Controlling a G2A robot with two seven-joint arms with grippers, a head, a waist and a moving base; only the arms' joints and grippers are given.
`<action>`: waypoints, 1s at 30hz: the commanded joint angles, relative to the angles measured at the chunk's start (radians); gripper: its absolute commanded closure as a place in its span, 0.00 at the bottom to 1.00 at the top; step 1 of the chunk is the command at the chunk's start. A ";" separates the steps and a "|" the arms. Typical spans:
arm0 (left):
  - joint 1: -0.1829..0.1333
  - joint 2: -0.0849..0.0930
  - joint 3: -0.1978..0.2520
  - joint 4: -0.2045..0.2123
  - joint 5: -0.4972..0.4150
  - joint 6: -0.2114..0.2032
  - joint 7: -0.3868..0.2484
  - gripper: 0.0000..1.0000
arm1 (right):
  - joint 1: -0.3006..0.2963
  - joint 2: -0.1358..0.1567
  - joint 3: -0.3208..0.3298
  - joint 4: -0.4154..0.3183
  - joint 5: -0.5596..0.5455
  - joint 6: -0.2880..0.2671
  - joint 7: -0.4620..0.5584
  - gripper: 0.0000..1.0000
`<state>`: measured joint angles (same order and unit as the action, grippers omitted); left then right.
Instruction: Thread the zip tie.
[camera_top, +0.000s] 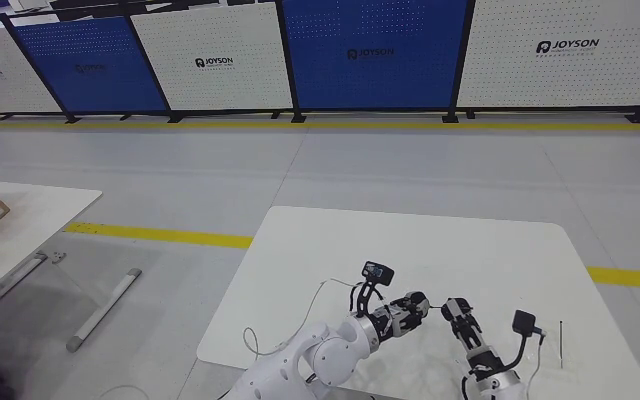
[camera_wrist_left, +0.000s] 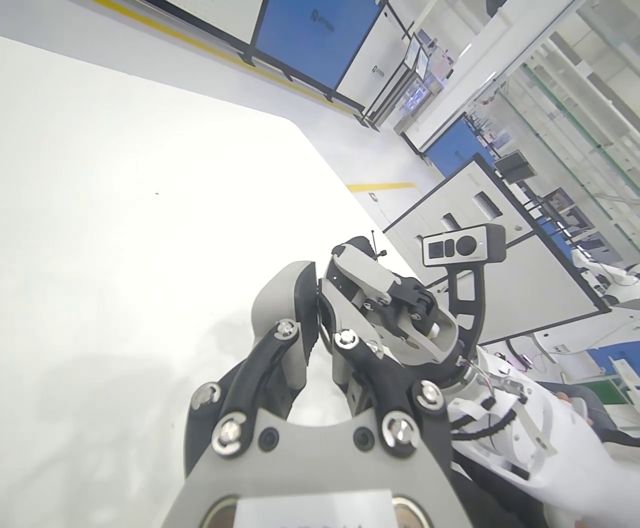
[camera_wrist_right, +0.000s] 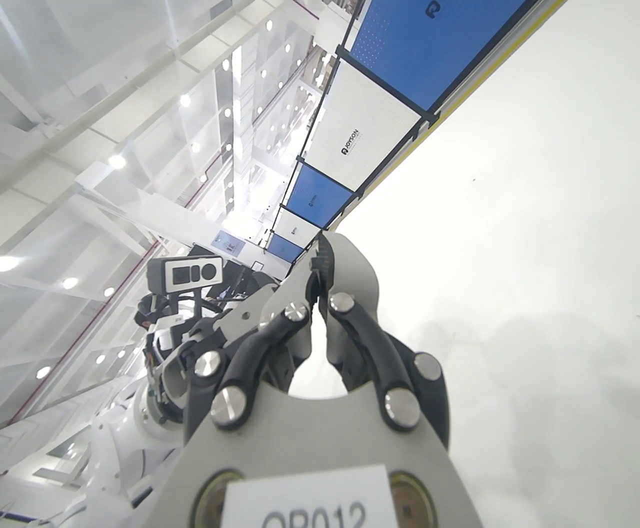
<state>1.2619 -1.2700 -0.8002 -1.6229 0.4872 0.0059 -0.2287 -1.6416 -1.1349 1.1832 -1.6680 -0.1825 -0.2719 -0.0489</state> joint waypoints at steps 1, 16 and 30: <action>-0.002 0.000 0.002 0.001 0.003 0.004 -0.008 1.00 | -0.001 -0.002 0.000 -0.003 -0.007 -0.001 -0.001 1.00; -0.006 -0.006 0.003 0.005 0.000 0.011 -0.005 1.00 | -0.014 -0.012 0.014 -0.008 -0.019 -0.020 0.002 1.00; 0.011 -0.003 -0.007 -0.009 -0.001 -0.031 0.002 1.00 | -0.019 -0.018 0.034 -0.004 0.023 -0.054 0.065 1.00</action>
<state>1.2724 -1.2729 -0.8076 -1.6320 0.4853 -0.0243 -0.2265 -1.6600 -1.1529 1.2148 -1.6717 -0.1625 -0.3234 0.0136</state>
